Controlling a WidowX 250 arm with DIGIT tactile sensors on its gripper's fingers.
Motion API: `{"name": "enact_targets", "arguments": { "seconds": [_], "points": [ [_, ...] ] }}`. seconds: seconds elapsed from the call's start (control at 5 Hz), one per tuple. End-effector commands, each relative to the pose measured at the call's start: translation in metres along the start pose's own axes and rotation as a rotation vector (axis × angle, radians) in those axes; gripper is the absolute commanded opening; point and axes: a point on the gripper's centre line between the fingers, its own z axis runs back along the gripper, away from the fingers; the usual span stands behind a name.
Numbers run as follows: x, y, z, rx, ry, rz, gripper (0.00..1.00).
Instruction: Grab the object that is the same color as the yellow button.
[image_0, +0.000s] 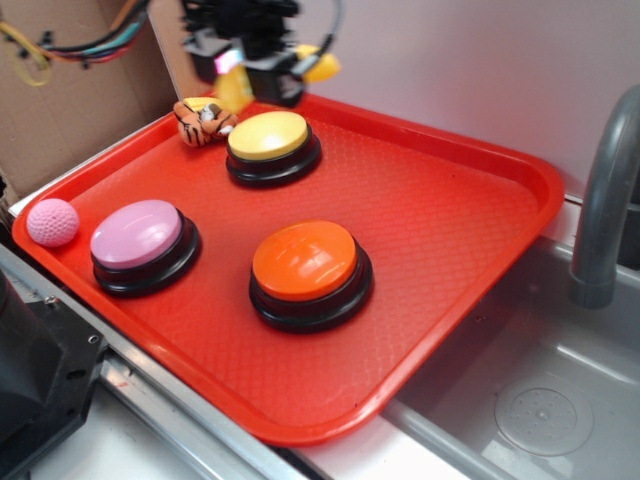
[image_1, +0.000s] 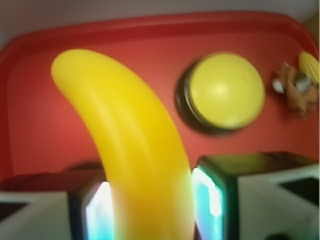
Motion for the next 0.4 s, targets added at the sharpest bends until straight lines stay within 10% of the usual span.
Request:
{"name": "enact_targets", "arguments": {
  "seconds": [0.0, 0.2],
  "points": [
    [-0.0301, 0.019, 0.017, -0.056, -0.075, 0.033, 0.0],
    [-0.0323, 0.0261, 0.0211, -0.006, -0.005, 0.084, 0.0]
  ]
}}
